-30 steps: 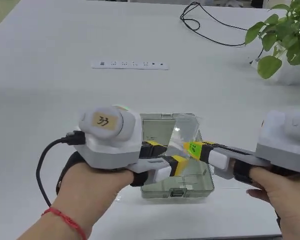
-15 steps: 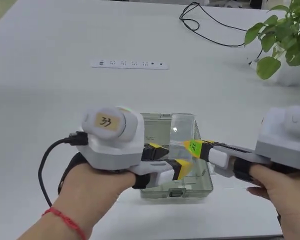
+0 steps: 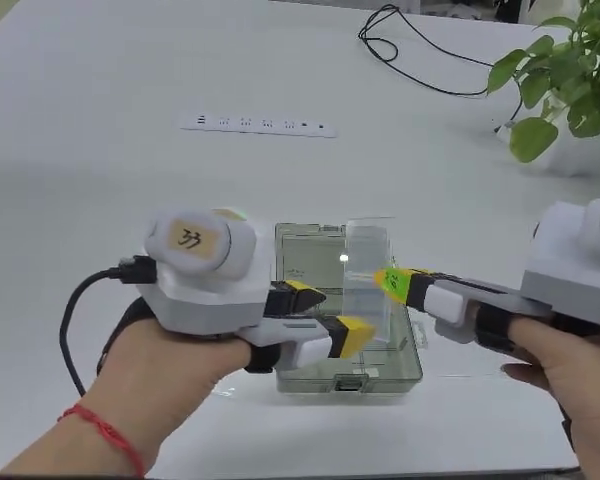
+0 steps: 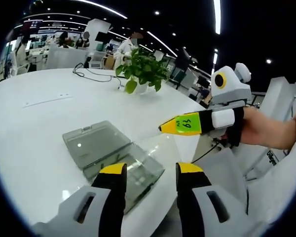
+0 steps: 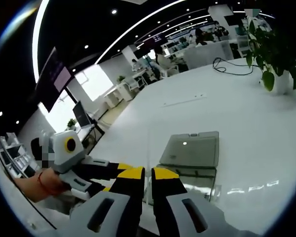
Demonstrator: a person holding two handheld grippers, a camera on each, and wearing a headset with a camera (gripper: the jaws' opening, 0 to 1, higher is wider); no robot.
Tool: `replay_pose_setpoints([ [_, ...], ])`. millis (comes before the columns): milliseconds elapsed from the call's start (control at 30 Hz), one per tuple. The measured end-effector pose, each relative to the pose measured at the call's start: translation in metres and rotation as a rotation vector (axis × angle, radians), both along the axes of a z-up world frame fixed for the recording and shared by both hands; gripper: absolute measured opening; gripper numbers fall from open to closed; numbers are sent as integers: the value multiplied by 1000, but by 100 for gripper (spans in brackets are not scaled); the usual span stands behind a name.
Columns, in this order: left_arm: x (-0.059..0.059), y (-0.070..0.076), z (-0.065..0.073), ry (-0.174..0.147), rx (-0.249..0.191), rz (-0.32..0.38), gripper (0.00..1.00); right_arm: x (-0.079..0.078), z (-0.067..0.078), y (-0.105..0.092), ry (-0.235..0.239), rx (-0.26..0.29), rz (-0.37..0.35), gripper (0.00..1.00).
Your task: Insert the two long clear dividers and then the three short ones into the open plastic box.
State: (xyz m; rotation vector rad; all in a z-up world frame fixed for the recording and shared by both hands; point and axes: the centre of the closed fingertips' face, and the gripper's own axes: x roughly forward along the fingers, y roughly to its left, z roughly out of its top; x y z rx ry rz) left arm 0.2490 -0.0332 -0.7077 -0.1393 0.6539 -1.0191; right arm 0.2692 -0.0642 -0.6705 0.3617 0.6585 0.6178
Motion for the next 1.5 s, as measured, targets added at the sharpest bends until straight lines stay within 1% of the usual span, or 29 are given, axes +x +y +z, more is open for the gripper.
replay_pose_setpoints([
  [67,0,4,0,-9,3,-4,40,1,1,-3,0,-7,-5,6],
  [167,0,10,-3,-11,4,-9,42,1,0,-7,2,-17,-13,6],
  [233,-1,14,-4,-18,14,-17,44,2,0,-11,7,-21,-22,6],
  [267,-1,16,-5,-27,16,-22,45,2,-1,-14,12,-28,-28,6],
  [467,0,29,-10,-48,32,-38,50,4,-5,-26,36,-56,-48,7],
  [567,1,35,-13,-48,37,-48,52,4,-7,-31,48,-68,-57,7],
  [700,1,42,-16,-71,54,-72,59,4,-10,-37,65,-91,-62,7],
  [767,1,46,-17,-81,60,-81,60,5,-11,-40,74,-96,-67,7],
  [867,2,50,-18,-86,63,-87,62,5,-13,-43,82,-114,-70,7],
  [933,2,53,-20,-99,73,-102,66,5,-14,-46,91,-123,-72,7],
  [1033,1,55,-20,-118,75,-121,72,5,-17,-49,106,-143,-73,7],
  [1100,1,57,-23,-120,82,-135,75,5,-19,-50,119,-152,-71,7],
  [1133,1,58,-24,-130,84,-144,77,6,-20,-51,129,-157,-69,7],
  [1200,1,58,-25,-139,90,-156,81,7,-21,-50,145,-161,-67,7],
  [1300,1,59,-26,-164,89,-174,88,9,-22,-47,166,-171,-59,7],
  [1400,1,57,-27,-195,91,-199,95,10,-24,-42,189,-178,-43,7],
  [1433,1,57,-27,-217,91,-208,99,10,-26,-41,205,-183,-38,7],
  [1500,0,57,-28,-224,93,-216,100,11,-28,-39,231,-195,-34,7],
])
